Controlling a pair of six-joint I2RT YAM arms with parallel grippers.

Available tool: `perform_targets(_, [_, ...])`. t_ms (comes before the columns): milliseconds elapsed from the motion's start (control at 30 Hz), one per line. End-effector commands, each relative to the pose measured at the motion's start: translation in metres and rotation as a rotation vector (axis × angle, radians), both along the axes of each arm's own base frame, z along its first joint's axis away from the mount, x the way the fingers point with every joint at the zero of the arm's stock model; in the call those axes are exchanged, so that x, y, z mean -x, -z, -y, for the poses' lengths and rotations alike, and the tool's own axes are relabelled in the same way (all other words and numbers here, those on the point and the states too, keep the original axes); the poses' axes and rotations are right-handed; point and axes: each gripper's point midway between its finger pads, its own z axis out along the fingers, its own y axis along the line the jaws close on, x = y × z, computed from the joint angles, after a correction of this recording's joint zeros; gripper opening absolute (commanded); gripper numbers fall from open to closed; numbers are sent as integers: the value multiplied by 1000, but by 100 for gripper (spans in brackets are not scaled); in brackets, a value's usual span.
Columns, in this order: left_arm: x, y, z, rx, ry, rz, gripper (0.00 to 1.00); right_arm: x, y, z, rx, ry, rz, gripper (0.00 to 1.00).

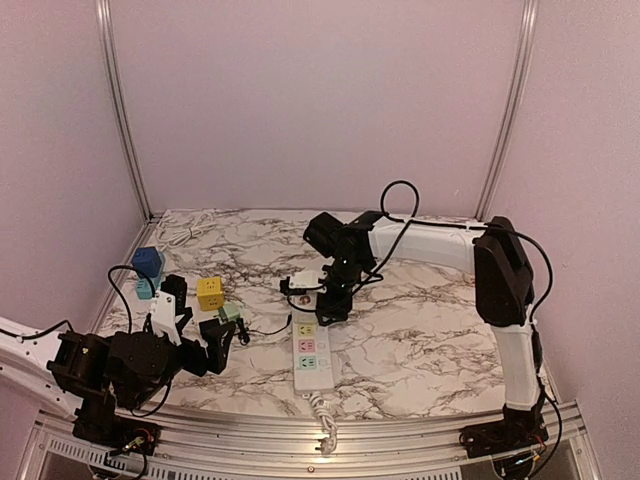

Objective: Insert the plug

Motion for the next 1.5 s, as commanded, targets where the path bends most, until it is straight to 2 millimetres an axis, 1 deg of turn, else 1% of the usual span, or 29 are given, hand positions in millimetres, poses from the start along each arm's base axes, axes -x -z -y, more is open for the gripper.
perform_targets(0, [0, -9, 7, 26, -1, 11, 98, 7, -47, -7, -98, -5, 40, 69])
perform_targets(133, [0, -7, 7, 5, -2, 17, 99, 11, -70, -11, -163, -16, 40, 69])
perform_targets(200, [-2, -9, 8, 2, -16, 36, 99, 12, -89, -17, -228, -12, 46, 69])
perform_targets(300, [-10, -16, 13, -30, -52, 75, 99, 0, -112, -23, -314, 47, 71, 68])
perform_targets(400, [-33, -22, 27, 8, -56, 23, 99, -18, -130, -17, -406, 172, 75, 66])
perform_targets(433, [-42, -19, 31, 35, -44, -19, 99, -24, -139, -17, -465, 215, 83, 65])
perform_targets(500, [-61, -14, 38, 111, -18, -92, 99, -28, -152, -11, -579, 287, 64, 64])
perform_targets(567, [-76, -12, 45, 187, 22, -142, 99, -26, -162, -5, -690, 354, 45, 63])
perform_targets(633, [-88, -11, 56, 230, 71, -182, 99, -18, -162, -1, -754, 406, 0, 62])
perform_targets(667, [-93, -10, 64, 243, 98, -206, 99, -18, -160, 1, -773, 448, -28, 61])
perform_targets(700, [-98, -5, 73, 250, 122, -241, 99, -17, -157, 3, -793, 531, -88, 60])
perform_targets(800, [-105, -2, 98, 358, 234, -329, 99, -18, -139, 8, -808, 699, -265, 57])
perform_targets(867, [-108, -2, 110, 424, 295, -362, 99, -11, -128, 6, -822, 734, -357, 55])
perform_targets(900, [-111, 0, 115, 442, 310, -381, 99, -8, -128, 4, -854, 744, -385, 55])
perform_targets(933, [-110, 1, 122, 452, 352, -402, 99, -6, -120, 7, -866, 768, -405, 54])
perform_targets(1033, [-119, 11, 133, 452, 368, -451, 98, -6, -111, 11, -875, 823, -423, 52])
perform_targets(1133, [-127, 26, 137, 452, 359, -499, 89, -6, -103, 10, -860, 833, -440, 52])
perform_targets(1333, [-143, 51, 139, 395, 316, -555, 71, -15, -98, 2, -877, 831, -445, 49])
perform_targets(1367, [-145, 57, 138, 387, 303, -566, 70, -17, -96, 1, -880, 837, -446, 48])
perform_targets(1467, [-151, 67, 134, 384, 275, -580, 68, -21, -92, -2, -881, 850, -451, 46])
